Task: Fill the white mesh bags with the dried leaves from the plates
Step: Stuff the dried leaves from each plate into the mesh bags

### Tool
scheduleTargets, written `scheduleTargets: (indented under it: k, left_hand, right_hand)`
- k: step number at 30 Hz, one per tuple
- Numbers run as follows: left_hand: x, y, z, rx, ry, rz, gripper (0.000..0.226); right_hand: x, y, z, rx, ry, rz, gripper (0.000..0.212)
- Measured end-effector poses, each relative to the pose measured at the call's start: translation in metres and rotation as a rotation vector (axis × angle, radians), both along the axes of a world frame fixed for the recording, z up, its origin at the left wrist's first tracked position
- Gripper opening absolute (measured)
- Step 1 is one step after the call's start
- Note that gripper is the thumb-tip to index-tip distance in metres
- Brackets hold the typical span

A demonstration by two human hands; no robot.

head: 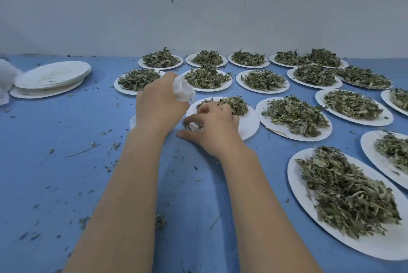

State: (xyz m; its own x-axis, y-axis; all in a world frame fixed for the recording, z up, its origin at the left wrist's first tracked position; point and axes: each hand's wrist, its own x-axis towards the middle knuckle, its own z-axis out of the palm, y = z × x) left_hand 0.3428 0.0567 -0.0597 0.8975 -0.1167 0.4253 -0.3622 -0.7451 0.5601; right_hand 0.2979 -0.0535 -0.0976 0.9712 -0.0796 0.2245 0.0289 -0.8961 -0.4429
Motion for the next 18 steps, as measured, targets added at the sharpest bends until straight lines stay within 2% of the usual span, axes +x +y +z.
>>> scheduleTargets:
  k: [5,9,13,15,18]
  left_hand:
    - [0.001,0.002,0.000,0.017,0.023,0.011,0.029]
    - [-0.002,0.003,0.001,-0.020,0.009,0.023,0.030]
    - [-0.003,0.003,0.000,-0.016,0.020,0.017,0.029]
    - [-0.003,0.002,-0.002,-0.005,0.037,0.012,0.024]
    - [-0.002,0.001,-0.004,0.009,0.045,-0.002,0.020]
  right_hand:
    - [0.002,0.003,-0.001,0.051,-0.118,0.007,0.016]
    - [0.006,0.002,0.006,0.134,-0.191,-0.104,0.017]
    - [0.001,-0.006,0.007,0.029,-0.078,-0.283,0.019]
    - [-0.002,-0.006,0.007,0.013,-0.016,-0.337,0.030]
    - [-0.002,-0.007,0.012,0.105,0.005,-0.479,0.063]
